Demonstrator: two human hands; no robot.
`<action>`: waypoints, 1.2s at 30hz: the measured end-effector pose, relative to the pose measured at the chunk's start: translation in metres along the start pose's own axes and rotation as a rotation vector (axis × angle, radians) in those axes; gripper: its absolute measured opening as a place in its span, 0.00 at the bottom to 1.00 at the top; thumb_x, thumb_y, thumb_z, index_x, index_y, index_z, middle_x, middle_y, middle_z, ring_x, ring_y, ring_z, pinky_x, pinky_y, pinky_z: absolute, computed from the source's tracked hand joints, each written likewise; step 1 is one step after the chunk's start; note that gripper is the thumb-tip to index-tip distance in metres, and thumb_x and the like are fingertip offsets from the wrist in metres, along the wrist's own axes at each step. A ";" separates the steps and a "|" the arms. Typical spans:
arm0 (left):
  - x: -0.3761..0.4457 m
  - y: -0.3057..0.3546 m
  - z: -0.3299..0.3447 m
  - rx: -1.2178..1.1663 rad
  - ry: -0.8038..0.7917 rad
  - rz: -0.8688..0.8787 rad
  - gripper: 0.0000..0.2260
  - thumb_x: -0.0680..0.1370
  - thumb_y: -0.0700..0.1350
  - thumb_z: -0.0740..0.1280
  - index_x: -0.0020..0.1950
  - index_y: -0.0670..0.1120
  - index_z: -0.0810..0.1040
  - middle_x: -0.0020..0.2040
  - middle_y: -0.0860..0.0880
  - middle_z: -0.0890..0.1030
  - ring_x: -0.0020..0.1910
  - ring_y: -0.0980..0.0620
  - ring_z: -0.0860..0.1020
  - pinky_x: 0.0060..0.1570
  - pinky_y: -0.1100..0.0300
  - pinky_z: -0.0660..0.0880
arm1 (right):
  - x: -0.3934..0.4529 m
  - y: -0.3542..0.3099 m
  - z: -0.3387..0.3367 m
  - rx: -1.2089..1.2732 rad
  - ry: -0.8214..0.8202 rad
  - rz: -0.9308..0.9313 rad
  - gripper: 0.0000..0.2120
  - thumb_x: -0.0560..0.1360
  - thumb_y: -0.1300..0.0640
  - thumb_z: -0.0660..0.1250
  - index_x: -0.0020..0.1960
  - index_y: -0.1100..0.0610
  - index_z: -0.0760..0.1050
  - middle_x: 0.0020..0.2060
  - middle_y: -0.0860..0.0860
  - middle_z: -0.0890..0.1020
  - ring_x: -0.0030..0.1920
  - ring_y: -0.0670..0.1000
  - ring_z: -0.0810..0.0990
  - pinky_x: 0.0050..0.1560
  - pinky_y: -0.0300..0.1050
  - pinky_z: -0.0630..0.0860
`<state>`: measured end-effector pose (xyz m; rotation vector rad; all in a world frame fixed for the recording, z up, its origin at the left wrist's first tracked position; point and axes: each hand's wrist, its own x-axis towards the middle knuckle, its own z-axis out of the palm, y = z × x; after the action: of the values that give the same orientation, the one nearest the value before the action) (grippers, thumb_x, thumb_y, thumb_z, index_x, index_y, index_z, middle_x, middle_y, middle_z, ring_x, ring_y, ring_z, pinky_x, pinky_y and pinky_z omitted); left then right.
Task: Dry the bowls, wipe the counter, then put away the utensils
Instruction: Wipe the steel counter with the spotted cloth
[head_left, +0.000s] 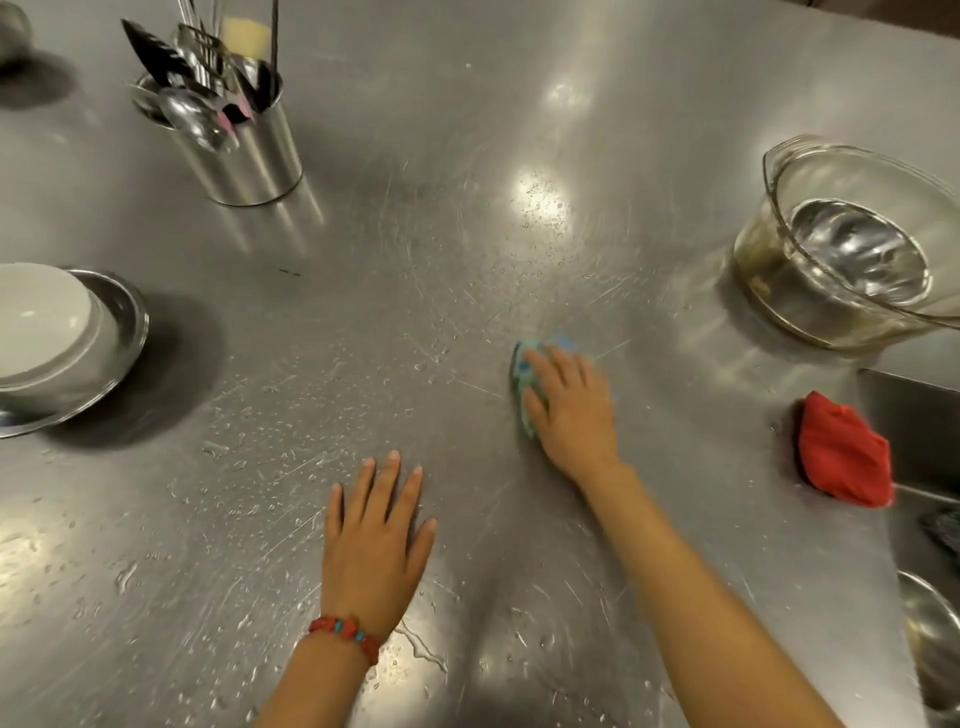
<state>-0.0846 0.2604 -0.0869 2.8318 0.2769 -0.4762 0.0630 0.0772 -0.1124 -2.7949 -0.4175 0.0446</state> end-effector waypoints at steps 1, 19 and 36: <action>0.000 0.000 0.001 0.002 -0.003 0.005 0.34 0.79 0.58 0.36 0.61 0.43 0.76 0.61 0.40 0.78 0.60 0.37 0.75 0.56 0.38 0.70 | 0.027 0.005 -0.003 -0.003 0.008 0.047 0.22 0.80 0.49 0.52 0.72 0.51 0.59 0.73 0.53 0.62 0.72 0.58 0.58 0.72 0.54 0.55; 0.002 -0.008 -0.003 -0.036 -0.011 0.052 0.32 0.79 0.56 0.37 0.59 0.44 0.77 0.60 0.42 0.79 0.59 0.40 0.77 0.55 0.39 0.72 | 0.108 -0.024 0.001 0.019 0.030 0.147 0.22 0.80 0.51 0.52 0.73 0.52 0.58 0.73 0.54 0.61 0.73 0.58 0.55 0.72 0.56 0.54; 0.008 -0.080 -0.022 -0.062 0.109 -0.062 0.36 0.78 0.60 0.35 0.62 0.43 0.75 0.63 0.40 0.76 0.62 0.37 0.73 0.60 0.38 0.66 | 0.127 -0.079 0.019 0.015 -0.008 0.086 0.22 0.80 0.51 0.52 0.73 0.52 0.58 0.73 0.54 0.60 0.72 0.59 0.56 0.71 0.58 0.55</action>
<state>-0.0887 0.3441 -0.0872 2.7997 0.3947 -0.3196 0.1611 0.1913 -0.1045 -2.7972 -0.2971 0.0774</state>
